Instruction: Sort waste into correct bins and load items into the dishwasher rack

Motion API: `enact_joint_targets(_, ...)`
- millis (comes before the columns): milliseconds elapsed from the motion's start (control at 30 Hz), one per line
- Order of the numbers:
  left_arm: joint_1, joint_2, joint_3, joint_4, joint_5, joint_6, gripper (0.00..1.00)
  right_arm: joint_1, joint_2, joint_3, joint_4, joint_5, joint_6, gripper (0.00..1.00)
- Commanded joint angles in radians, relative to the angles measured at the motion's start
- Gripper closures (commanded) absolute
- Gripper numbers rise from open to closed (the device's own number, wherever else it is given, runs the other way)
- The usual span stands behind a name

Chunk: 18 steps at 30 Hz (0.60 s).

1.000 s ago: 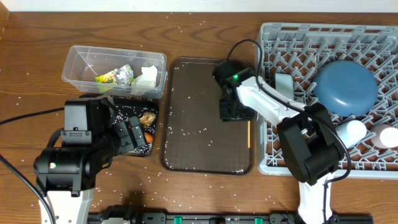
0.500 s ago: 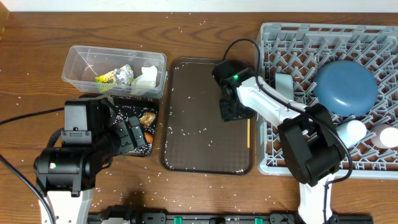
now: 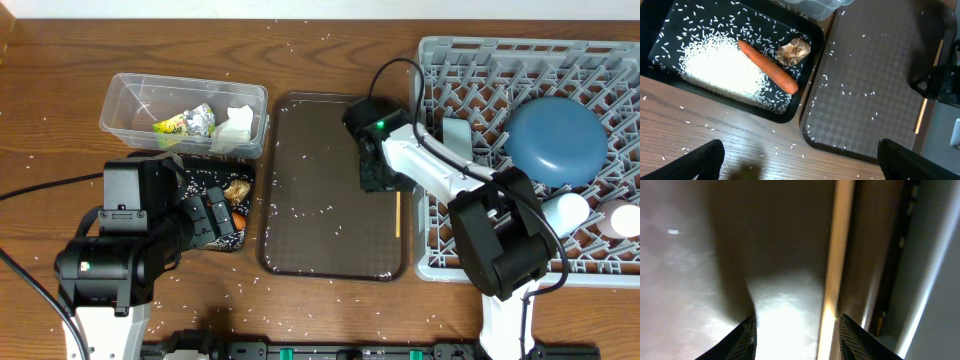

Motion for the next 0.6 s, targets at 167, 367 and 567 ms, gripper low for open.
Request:
enact_joint_targets(167,0.004,0.002,-0.002,-0.003,-0.005,-0.005,0.02,-0.028,-0.022,-0.101,0.082,-0.107,-0.042,0.57)
enact_joint_targets(367,0.004,0.002,-0.002,-0.003,-0.005,-0.005,0.02,0.023,-0.022,-0.126,0.163,-0.224,-0.199,0.74)
enact_joint_targets(567,0.004,0.002,-0.002,-0.003,-0.005,-0.005,0.02,0.046,-0.024,-0.122,0.159,-0.147,-0.095,0.99)
